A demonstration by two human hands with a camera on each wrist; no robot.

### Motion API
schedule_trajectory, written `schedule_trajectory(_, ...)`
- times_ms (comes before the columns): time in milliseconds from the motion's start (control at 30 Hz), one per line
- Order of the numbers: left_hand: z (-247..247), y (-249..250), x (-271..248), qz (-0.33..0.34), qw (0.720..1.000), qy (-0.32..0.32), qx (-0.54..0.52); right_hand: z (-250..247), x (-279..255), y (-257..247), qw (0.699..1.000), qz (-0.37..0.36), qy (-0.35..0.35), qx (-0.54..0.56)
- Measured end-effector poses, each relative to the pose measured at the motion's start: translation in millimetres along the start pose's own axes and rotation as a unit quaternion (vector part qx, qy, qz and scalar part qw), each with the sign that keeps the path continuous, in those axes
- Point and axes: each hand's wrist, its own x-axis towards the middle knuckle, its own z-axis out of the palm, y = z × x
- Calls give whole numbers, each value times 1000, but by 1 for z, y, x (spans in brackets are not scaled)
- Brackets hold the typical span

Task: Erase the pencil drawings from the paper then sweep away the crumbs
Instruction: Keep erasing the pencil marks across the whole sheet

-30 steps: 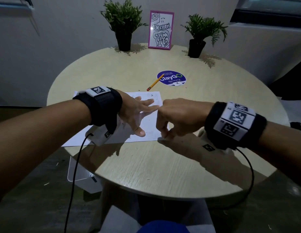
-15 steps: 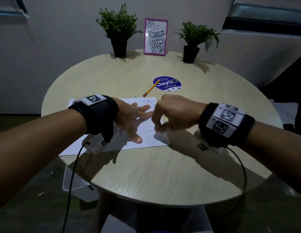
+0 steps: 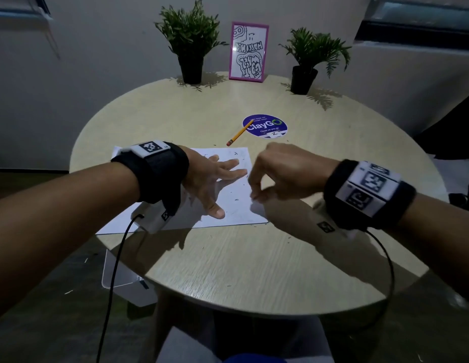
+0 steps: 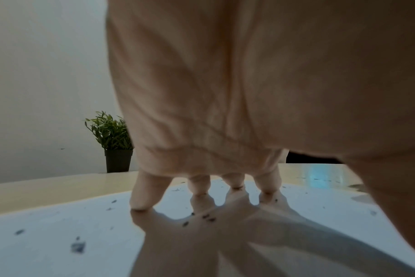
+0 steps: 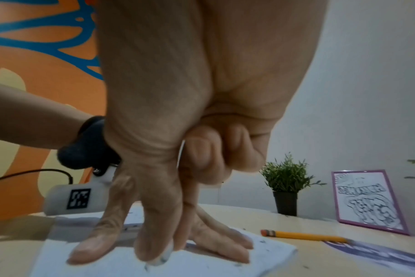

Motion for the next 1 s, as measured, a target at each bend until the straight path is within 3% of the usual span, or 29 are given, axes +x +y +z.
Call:
schedule_trajectory(133, -4, 9, -14, -5, 999, 16, -43, 1, 35, -24, 999, -28, 22, -19)
schedule_trajectory(267, -4, 4, -10, 25, 998, -3, -50, 14, 17, -26, 997, -69, 44, 14)
schedule_trajectory(333, -1, 0, -3, 7, 1000, -1, -22, 14, -3, -24, 995, -97, 14, 31)
schedule_trajectory(433, -3, 5, -6, -4, 1000, 3, -3, 7, -10, -23, 995, -68, -74, 2)
schedule_trajectory(567, -7, 15, -19, -28, 999, 17, -28, 2, 26, -22, 999, -34, 20, -11)
schedule_trajectory(700, -5, 9, -16, -7, 999, 11, -52, 16, 22, -26, 997, -59, 55, 8)
schedule_trajectory(867, -2, 7, -10, -1, 1000, 9, -18, 12, -14, -27, 997, -71, -39, -12)
schedule_trajectory(933, -1, 6, -11, 2, 1000, -3, -18, 4, -4, -28, 997, -76, -21, 27)
schedule_trajectory(1000, -4, 12, -17, 2, 1000, -8, -25, -2, 18, -32, 998, -57, 4, -16)
